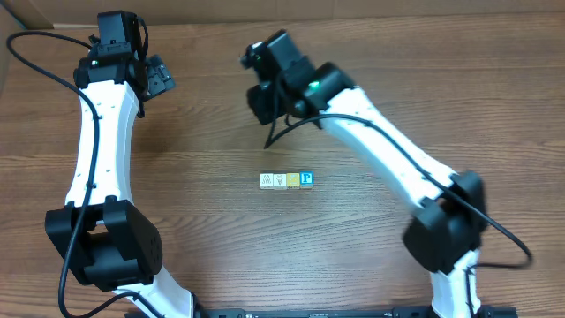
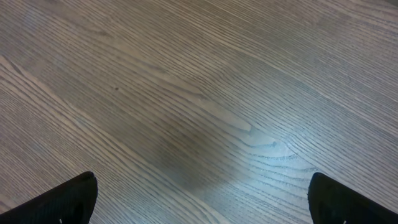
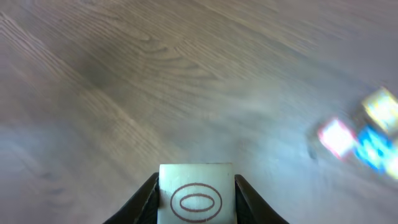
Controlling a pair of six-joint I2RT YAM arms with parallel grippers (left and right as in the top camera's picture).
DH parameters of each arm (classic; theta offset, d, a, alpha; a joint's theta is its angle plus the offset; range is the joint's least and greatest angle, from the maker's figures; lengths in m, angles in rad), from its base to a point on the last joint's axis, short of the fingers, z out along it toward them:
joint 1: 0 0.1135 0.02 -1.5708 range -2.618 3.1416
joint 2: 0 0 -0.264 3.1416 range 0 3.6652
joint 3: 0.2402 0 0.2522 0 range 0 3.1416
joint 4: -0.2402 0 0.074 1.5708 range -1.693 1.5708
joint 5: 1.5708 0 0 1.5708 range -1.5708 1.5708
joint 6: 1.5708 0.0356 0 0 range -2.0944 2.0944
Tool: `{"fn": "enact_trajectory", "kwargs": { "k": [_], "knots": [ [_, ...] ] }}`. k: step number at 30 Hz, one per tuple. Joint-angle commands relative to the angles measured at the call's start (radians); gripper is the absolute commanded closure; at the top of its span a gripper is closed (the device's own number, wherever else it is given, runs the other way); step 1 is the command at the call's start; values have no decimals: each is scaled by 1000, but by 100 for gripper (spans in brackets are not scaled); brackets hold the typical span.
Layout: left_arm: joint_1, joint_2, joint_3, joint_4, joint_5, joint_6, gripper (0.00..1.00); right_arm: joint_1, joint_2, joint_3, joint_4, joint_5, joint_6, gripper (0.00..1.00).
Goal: Flip 5 blocks
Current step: 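Carry the 'O' block down-right to the end of the block row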
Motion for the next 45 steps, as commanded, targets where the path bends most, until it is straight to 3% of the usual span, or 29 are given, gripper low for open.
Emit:
{"fn": "enact_trajectory", "kwargs": {
  "k": [1,8,12,24,32,38,40,42,43,45],
  "knots": [
    [3,-15,18,0,-13,-22,0,-58,-54,10,-93,1,146,73],
    [3,-15,18,0,-13,-22,0,-164,-58,-26,-375,-3,231,73],
    [3,-15,18,0,-13,-22,0,-192,-58,-121,-412,-3,235,75],
    [3,-15,18,0,-13,-22,0,-189,-58,-500,-174,-48,278,75],
    [3,-15,18,1,-13,-22,0,-180,-58,-655,23,-53,339,75],
    [3,-15,18,0,-13,-22,0,-165,-58,-686,65,-58,354,75],
    [3,-15,18,0,-13,-22,0,-162,-58,-686,71,-72,353,68],
    [3,-15,18,0,-13,-22,1,-162,-58,-686,76,-76,353,41],
    [3,-15,18,0,-13,-22,0,-162,-58,-686,80,-76,353,34],
    [3,-15,18,0,-13,-22,0,-164,-58,-682,82,-80,353,29]
  ]
}}
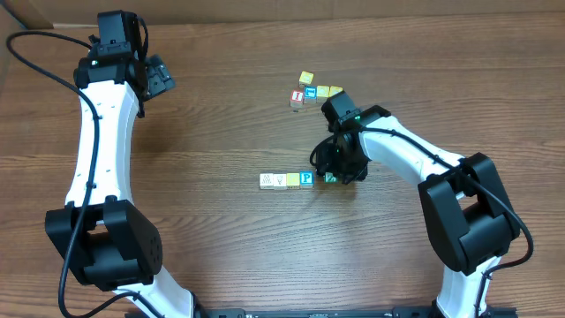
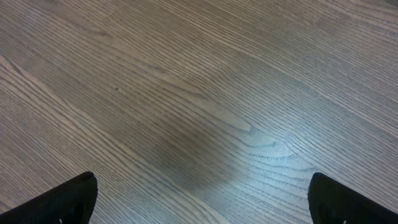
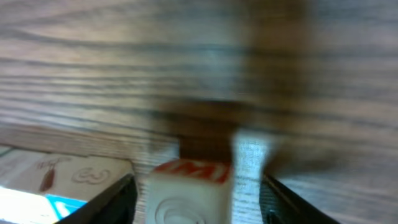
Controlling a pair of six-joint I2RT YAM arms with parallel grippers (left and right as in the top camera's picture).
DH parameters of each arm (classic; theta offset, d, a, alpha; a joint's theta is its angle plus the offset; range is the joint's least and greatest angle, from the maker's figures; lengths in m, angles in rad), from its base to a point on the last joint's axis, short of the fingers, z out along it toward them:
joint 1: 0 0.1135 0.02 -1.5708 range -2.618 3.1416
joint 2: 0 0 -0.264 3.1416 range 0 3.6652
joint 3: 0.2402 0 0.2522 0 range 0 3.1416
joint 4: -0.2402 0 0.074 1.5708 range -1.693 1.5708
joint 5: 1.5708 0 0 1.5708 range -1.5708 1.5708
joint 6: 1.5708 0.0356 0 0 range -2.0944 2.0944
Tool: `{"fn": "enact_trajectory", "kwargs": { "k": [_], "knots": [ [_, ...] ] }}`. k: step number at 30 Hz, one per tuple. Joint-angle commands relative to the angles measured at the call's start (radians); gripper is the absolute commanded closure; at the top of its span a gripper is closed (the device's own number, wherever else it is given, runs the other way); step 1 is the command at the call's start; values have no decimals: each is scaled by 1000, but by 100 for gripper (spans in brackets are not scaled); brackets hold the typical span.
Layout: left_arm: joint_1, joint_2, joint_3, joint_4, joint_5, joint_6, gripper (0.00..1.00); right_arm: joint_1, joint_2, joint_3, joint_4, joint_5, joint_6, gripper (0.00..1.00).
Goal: Flip 5 blocks
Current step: 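Carry the 'O' block down-right to the end of the block row, then lower the block beside the blue 'P' block and release it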
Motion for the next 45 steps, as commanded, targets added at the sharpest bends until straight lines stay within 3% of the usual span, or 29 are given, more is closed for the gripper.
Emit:
{"fn": "enact_trajectory", "kwargs": {
  "k": [1,8,17,19,22,24,26,45],
  "knots": [
    [3,-15,18,1,-14,-22,0,-2,11,-1,5,-14,5,28],
    [3,-15,18,1,-14,-22,0,-30,11,113,-109,-19,-4,25],
    [3,-15,18,1,-14,-22,0,-36,10,217,-203,-19,-27,32],
    [3,-15,18,1,-14,-22,0,-36,10,217,-214,-15,-30,40],
    [3,-15,18,1,-14,-22,0,-37,10,217,-233,32,-29,59],
    [3,-15,18,1,-14,-22,0,-37,10,212,-235,80,-28,82],
    [3,-15,18,1,-14,-22,0,-37,11,203,-235,90,-25,96],
    [3,-15,18,1,-14,-22,0,-37,11,67,-163,82,-22,96]
  ]
}}
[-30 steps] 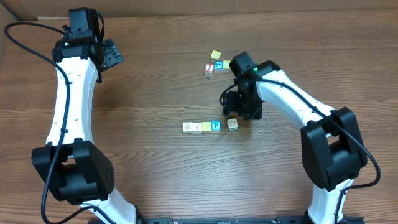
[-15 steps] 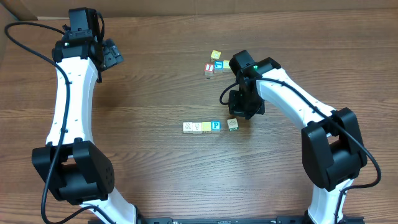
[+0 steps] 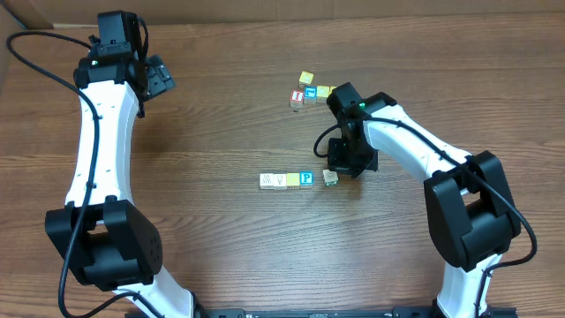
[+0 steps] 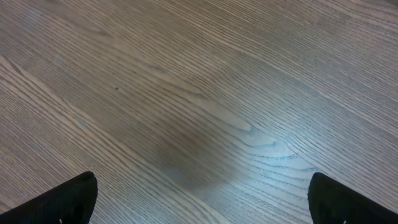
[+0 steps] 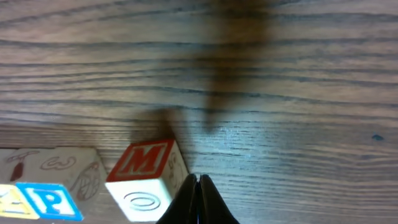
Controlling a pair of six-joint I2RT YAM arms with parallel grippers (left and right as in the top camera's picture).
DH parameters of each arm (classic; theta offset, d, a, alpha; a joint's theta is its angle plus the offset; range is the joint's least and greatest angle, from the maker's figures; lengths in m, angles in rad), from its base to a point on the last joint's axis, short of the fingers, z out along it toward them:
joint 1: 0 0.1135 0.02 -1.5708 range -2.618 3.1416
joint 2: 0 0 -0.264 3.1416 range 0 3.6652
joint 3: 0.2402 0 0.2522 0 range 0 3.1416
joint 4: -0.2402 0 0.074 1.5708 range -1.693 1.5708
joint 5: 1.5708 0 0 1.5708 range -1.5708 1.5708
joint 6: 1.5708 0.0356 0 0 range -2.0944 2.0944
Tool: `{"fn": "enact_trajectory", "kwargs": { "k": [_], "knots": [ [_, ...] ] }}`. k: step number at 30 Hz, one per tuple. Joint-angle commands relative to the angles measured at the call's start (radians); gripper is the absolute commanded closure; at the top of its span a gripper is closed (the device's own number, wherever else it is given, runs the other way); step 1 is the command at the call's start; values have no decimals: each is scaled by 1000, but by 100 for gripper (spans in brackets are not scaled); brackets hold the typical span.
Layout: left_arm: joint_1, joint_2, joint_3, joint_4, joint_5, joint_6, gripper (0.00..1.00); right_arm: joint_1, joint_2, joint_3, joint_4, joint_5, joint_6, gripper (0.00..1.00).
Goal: Flip 5 blocks
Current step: 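Lower the block beside the blue 'P' block and release it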
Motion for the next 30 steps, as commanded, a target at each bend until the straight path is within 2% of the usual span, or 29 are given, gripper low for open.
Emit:
{"fn": "enact_trajectory", "kwargs": {
  "k": [1,23,30],
  "knots": [
    [3,-15,18,1,-14,-22,0,-4,-1,-26,13,-7,2,96],
    [3,-15,18,1,-14,-22,0,2,-1,-27,29,-125,-6,95],
    [3,-15,18,1,-14,-22,0,3,-1,-27,45,-125,-34,87]
  ]
}}
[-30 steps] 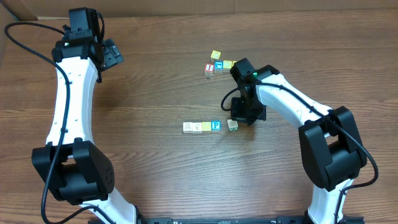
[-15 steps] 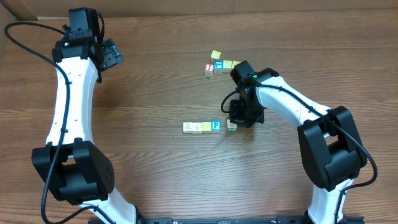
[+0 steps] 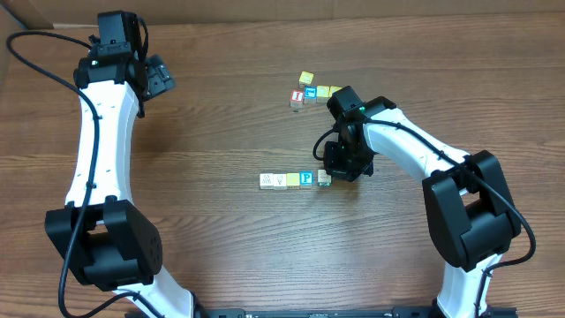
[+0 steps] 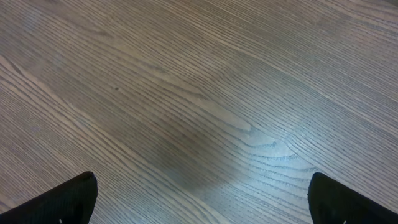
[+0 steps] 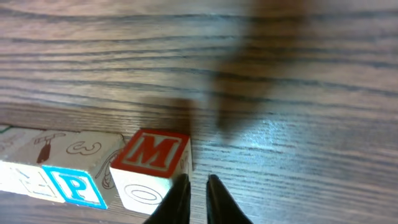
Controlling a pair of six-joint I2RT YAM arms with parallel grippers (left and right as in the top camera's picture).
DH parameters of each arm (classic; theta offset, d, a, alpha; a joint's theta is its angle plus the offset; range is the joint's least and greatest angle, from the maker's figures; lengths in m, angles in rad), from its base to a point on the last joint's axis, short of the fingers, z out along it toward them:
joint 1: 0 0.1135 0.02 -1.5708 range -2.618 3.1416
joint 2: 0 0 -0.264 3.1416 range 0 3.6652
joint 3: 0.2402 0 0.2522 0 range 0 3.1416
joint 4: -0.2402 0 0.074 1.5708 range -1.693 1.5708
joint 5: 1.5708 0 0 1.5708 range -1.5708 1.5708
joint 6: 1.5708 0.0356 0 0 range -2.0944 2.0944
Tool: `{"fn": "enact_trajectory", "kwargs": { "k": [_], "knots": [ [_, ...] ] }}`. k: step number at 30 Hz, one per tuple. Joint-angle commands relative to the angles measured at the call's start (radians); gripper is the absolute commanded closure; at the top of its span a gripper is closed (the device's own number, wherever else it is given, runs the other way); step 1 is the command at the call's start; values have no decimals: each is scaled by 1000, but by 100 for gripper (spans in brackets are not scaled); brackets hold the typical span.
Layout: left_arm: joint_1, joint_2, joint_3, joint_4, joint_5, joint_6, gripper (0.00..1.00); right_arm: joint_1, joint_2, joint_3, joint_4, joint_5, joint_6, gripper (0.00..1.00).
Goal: Flip 5 blocks
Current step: 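Lower the block beside the blue 'P' block and release it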
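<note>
A row of three blocks (image 3: 287, 180) lies mid-table, its blue P block (image 5: 74, 186) at the right end. A block with a red M on top (image 5: 152, 168) and an oval on its near face sits against that end (image 3: 324, 178). My right gripper (image 5: 198, 186) is low at the M block's right side, its fingers almost together with nothing between them; one finger touches the block's edge. My left gripper (image 4: 202, 199) is open over bare wood at the far left (image 3: 157, 78).
Several loose blocks (image 3: 313, 92) lie clustered at the back, just behind the right arm (image 3: 406, 155). Wood-grain table (image 3: 203, 230) stretches all round the row. The left arm's black cable loops along the left edge.
The M block lay skewed and slightly apart from the P block; now it sits squarer against the row's end. My right gripper has shifted left with it, fingers parted a sliver.
My right gripper first held the oval-faced block high over the back of the table. Then it was down at the row's right end with the block. Then the block lay free, M up, beside the shut fingers, and now it rests against the row. The left arm stayed still.
</note>
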Motion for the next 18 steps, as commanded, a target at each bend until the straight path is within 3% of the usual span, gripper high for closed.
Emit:
{"fn": "enact_trajectory", "kwargs": {
  "k": [1,18],
  "knots": [
    [3,-15,18,1,-14,-22,1,2,-1,-5,8,-10,-27,86],
    [3,-15,18,1,-14,-22,0,15,-1,-5,18,-11,-57,87]
  ]
}}
